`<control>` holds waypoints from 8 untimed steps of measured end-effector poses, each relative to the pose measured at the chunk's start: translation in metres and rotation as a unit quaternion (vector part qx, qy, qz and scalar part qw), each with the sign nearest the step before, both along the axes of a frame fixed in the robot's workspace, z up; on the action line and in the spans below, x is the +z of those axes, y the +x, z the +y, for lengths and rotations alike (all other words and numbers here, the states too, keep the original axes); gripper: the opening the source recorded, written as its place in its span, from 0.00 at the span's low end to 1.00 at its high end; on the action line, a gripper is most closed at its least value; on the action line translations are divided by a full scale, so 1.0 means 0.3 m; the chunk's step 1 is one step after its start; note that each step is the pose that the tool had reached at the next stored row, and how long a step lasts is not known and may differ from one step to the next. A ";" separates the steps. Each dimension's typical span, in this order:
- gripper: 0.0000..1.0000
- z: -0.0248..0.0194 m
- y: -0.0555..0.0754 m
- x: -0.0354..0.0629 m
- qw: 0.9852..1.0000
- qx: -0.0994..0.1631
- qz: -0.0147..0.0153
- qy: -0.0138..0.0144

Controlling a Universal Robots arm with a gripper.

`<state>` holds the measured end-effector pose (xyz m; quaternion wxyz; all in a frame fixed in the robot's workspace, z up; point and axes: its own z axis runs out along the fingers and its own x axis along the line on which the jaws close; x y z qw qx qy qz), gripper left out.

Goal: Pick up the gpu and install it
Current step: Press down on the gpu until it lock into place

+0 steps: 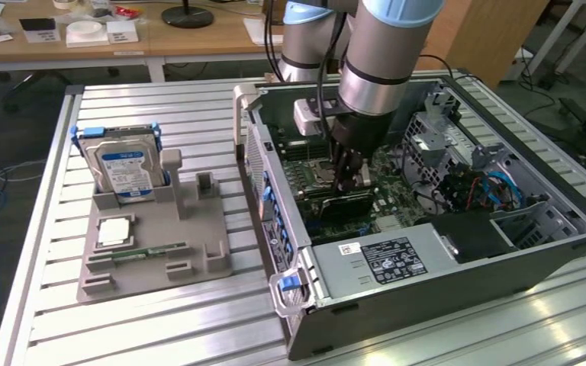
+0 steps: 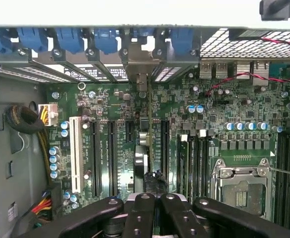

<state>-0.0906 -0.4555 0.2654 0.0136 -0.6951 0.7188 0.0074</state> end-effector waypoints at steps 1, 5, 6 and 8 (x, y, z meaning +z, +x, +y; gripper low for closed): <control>0.11 0.000 0.000 -0.003 1.000 0.000 0.000 0.000; 0.11 0.000 0.000 -0.011 1.000 0.000 0.000 0.000; 0.11 0.000 0.000 -0.011 1.000 0.000 0.000 0.000; 0.11 0.000 0.000 -0.012 1.000 0.000 0.000 0.000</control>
